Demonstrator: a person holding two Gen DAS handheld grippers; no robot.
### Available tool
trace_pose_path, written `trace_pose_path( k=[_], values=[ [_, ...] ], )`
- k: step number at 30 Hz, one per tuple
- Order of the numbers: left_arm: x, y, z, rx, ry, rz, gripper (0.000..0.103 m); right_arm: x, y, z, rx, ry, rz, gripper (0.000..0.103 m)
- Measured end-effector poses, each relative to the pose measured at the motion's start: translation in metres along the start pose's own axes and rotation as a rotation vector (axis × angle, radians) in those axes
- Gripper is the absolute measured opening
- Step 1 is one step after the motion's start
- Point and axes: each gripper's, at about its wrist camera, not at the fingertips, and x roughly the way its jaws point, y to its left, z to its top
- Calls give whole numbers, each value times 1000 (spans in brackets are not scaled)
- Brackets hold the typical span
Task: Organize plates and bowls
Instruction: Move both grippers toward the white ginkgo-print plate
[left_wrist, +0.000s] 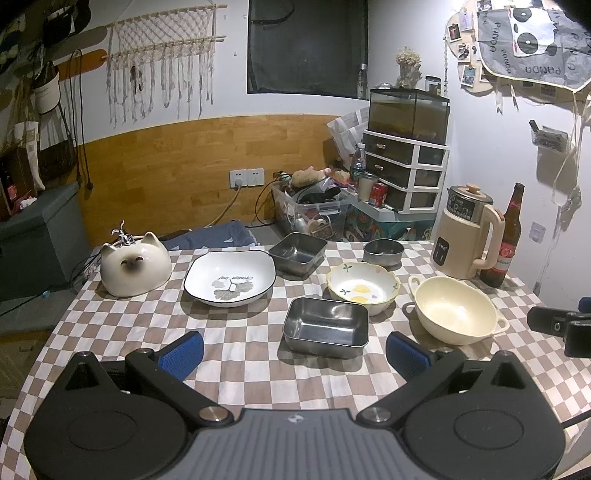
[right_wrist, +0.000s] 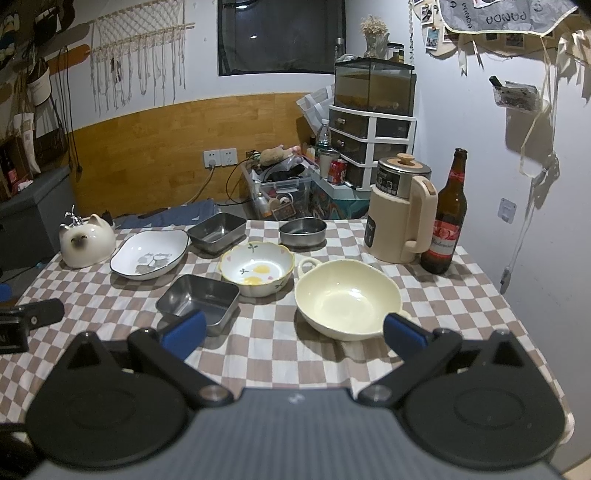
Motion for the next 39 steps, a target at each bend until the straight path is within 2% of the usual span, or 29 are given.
trace_pose_path(
  k=[19, 29, 39],
  values=[
    [21, 28, -5, -61, 79, 54, 103, 32, 17, 6, -43, 64, 67, 103],
    [44, 42, -6, -92, 146, 78, 103, 60, 36, 10, -81, 121, 113, 103],
    [75, 67, -4, -173, 214, 93, 103, 104, 60, 19, -115, 170, 164, 103]
  ],
)
